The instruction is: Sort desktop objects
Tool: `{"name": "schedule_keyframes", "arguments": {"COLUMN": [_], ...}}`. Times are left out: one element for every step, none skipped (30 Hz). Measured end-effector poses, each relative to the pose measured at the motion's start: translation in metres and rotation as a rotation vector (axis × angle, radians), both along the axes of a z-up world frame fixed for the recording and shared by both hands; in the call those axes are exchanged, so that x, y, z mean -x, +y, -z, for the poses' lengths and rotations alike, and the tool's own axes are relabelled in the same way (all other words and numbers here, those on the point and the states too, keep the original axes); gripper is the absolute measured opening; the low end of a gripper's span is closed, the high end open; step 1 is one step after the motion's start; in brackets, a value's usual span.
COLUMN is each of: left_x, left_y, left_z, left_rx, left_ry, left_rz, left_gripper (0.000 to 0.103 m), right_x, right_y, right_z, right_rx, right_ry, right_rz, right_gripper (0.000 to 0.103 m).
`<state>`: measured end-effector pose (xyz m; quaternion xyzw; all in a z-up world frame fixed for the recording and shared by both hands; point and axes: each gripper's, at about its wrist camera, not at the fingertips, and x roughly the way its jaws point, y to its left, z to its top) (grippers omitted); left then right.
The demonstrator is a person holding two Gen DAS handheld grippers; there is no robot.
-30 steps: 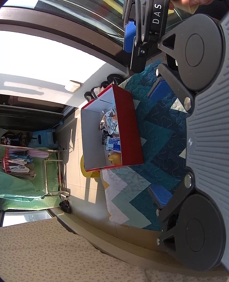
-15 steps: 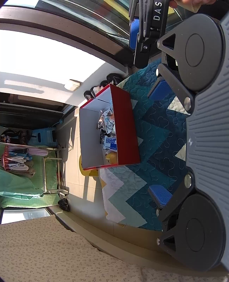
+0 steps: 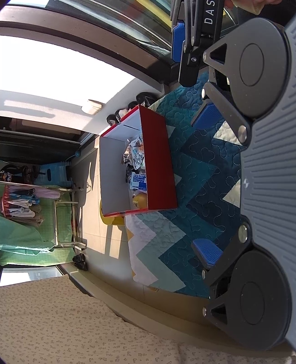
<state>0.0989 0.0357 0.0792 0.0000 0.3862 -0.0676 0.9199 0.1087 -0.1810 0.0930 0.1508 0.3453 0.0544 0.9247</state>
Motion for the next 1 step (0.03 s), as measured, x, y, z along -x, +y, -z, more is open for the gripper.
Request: {"name": "schedule_keyframes", "arguments": {"left_x": [-0.0002], "left_y": [0.0006], "left_z": [0.0007], "left_rx": [0.006], "left_ry": [0.003], "left_rz": [0.002], "left_gripper": [0.103], "right_x": [-0.0001], "right_y": [0.0003], "right_z": [0.0002], "right_rx": [-0.001], "right_ry": [0.002], "right_rz": [0.001], "right_gripper": [0.062]}}
